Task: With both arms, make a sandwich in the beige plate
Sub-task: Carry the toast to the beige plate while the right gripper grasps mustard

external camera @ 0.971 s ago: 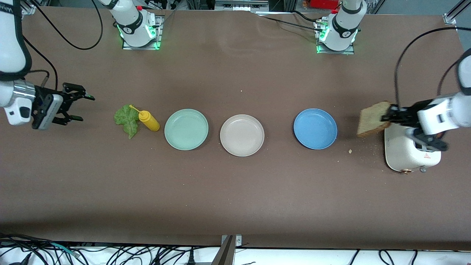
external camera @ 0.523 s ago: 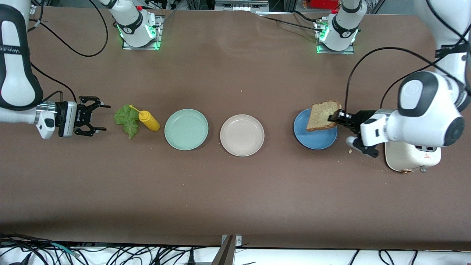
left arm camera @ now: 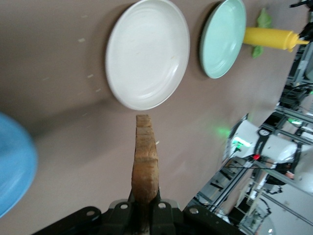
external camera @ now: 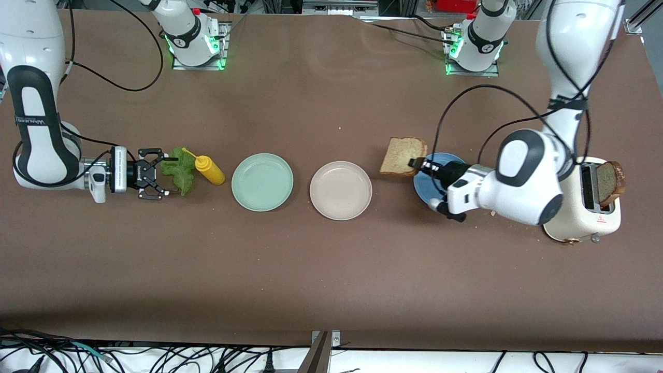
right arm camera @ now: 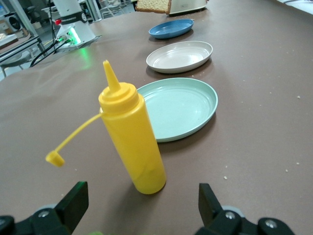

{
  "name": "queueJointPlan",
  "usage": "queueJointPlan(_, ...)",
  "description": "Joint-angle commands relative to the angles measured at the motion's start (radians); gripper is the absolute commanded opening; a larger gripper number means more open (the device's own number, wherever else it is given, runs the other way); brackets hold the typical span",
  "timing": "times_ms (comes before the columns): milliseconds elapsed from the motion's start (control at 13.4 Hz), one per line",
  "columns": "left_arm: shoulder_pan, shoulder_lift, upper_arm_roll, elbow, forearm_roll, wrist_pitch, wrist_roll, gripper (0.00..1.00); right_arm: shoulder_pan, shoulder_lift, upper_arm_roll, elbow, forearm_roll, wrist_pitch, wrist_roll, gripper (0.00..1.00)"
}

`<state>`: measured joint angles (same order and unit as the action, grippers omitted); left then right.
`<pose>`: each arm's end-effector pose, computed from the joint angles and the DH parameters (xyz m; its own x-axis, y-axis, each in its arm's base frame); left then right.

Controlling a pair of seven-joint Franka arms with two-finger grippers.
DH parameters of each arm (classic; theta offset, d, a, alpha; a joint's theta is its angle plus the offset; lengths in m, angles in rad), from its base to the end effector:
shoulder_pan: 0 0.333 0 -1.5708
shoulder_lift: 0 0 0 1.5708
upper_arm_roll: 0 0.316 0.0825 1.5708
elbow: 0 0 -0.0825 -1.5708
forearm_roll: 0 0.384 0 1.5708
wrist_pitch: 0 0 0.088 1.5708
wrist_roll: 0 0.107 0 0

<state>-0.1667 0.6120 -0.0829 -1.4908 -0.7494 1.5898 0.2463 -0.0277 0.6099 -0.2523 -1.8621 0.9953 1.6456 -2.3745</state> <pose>0.6253 -0.2243 0.3130 0.8596 -0.3923 -0.3273 -0.0391 -0.6893 0.7234 0.5695 -0.0718 0.1840 0.1032 0.5388 0.8361 0.9777 0.0994 -0.1848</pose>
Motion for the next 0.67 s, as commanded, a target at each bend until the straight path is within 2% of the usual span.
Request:
queueJointPlan(0,-0.046,0.061,0.011,0.076,-0.132,0.047,-0.027,0.0,-0.008,0.043,0.011,0.031,0.029,-0.052,-0.095,1.0)
queueJointPlan(299,-0.154,0.113,0.012,0.076,-0.154,0.235,-0.031,0.0,-0.004,0.108,0.054,0.032,0.103,-0.076,-0.216,1.0)
queueJointPlan(448,-0.203,0.144,0.012,0.076,-0.217,0.356,-0.054,0.0,-0.004,0.11,0.056,0.032,0.126,-0.079,-0.229,1.0)
queueJointPlan(598,-0.217,0.167,0.012,0.077,-0.22,0.415,-0.055,0.0,-0.003,0.113,0.085,0.023,0.16,-0.079,-0.229,1.0)
